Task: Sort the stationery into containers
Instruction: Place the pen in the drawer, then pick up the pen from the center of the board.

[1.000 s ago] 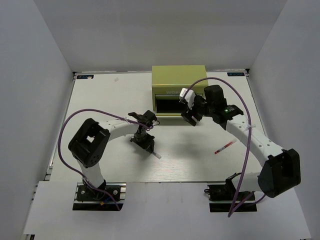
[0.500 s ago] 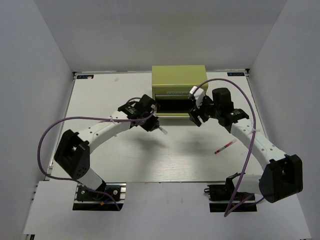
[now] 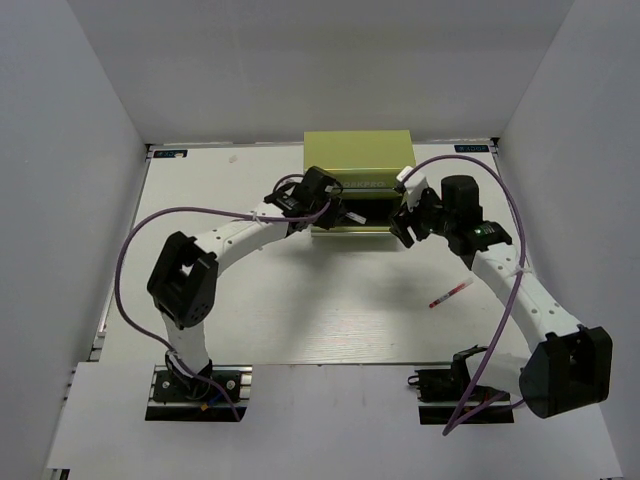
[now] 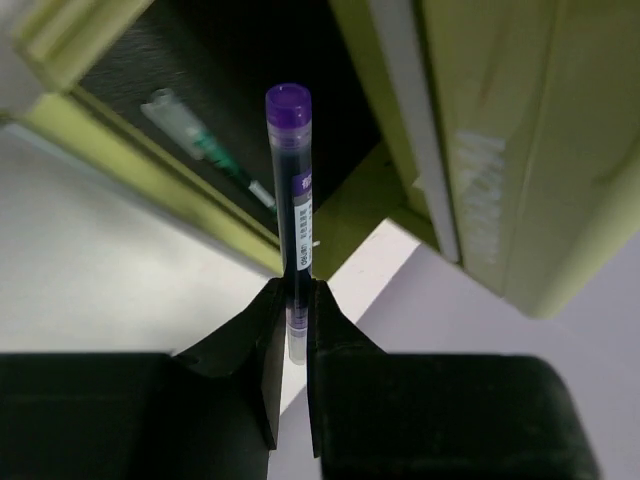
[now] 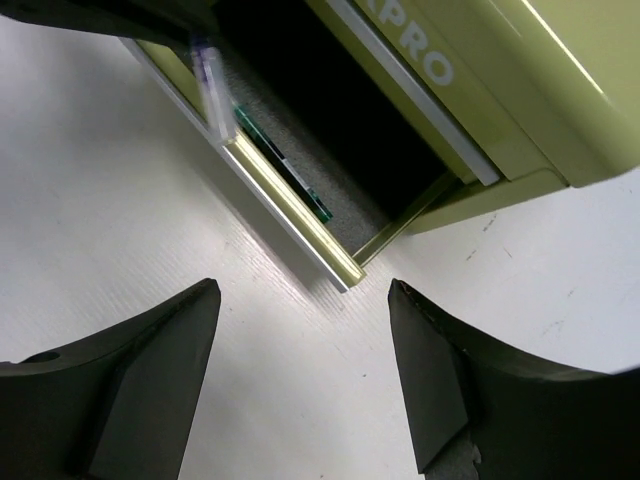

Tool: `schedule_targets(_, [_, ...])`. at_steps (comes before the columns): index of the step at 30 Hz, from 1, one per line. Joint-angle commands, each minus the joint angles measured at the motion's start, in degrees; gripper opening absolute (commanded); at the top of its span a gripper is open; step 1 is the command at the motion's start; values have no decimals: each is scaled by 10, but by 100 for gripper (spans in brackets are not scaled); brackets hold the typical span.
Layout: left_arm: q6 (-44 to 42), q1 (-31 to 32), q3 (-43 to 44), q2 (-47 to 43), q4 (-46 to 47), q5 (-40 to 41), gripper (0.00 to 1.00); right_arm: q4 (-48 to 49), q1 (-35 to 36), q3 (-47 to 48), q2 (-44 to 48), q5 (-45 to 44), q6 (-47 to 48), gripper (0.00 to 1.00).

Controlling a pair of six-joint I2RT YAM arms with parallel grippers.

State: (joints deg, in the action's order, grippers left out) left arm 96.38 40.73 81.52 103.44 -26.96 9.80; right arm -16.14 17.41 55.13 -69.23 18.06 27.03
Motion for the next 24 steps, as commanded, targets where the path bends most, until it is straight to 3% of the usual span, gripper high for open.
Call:
schedule_targets(1, [38,3,57,25,40,19,0,23,-13,-10,24,-7,-9,74])
schedule_targets(4, [38,3,94,60,31,8,1,21,-22,-15,29,-11,-11,80])
schedule_targets(6, [43,3,95,75,37,1,7,20,-30,-18,33,-11,-12,82])
schedule_targets(7, [43,3,95,82,37,-5,18,19,-32,-19,35,-12,-12,82])
schedule_targets(9, [43,3,89,82,42,-5,29,19,-40,-22,40,-12,-12,83])
schedule_targets(10, [43,3,89,82,42,-5,40,16,-43,-24,42,-9,-11,83])
schedule_targets(14, [43,3,77,82,48,-5,59,13,-52,-30,43,-2,-9,84])
schedule_targets(17, [43,3,77,70,53,-5,65,8,-59,-30,41,7,-8,86])
schedule_targets(24, [-38,8,77,4,34,-55,67,-31,-73,-21,43,60,38,86])
